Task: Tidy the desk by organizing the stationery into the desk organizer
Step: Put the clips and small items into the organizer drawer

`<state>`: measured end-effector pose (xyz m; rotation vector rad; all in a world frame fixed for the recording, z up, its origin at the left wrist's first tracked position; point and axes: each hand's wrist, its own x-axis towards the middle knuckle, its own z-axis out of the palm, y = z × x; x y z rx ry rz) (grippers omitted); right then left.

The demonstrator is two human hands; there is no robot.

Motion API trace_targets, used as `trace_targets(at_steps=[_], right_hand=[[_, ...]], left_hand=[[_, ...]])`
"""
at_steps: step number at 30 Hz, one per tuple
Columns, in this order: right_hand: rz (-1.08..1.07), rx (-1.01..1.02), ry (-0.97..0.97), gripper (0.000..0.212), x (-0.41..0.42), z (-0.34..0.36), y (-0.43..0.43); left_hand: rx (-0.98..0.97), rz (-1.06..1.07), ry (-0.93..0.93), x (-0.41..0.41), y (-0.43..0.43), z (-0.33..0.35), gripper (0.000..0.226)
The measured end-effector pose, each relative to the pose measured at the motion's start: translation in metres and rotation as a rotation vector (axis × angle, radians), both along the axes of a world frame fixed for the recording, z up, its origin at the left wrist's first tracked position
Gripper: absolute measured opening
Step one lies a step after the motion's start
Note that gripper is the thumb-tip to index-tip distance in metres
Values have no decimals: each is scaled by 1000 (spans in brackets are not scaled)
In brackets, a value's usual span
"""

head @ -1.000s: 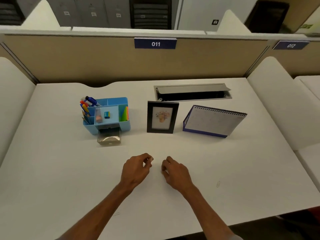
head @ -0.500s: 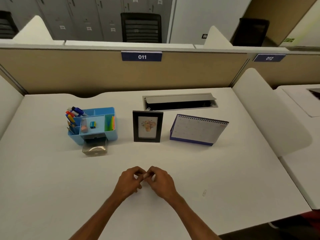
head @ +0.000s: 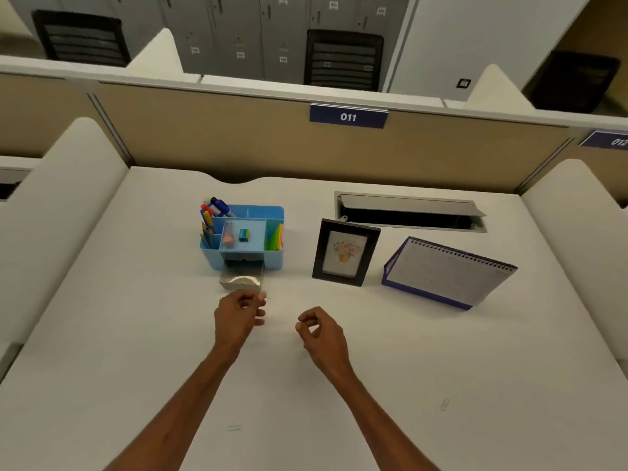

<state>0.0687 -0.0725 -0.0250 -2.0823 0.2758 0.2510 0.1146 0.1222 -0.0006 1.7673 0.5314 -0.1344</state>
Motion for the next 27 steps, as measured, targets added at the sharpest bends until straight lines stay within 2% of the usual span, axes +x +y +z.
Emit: trace_targets(at_steps=[3,7,10,15,23,27], right_hand=[[32,9,21,7,-6,-6,13],[40,5,44,6,-16,-12,30],[39,-8,74,7,-22,-14,39],[25,-42,98,7,-29,-11,46],[-7,-60,96,6,-28,-7,51],[-8,-72,100,8,-33,-5,52]], left_hand=[[62,153,-40,20,28,2,27],[111,196,-14,47,54,-3,29],[231,213,11,62,63,-9,32],[374,160,48,77,60,-7,29],[452,74,143,87,69,-15,37],[479,48,115,83,70,-15,34]])
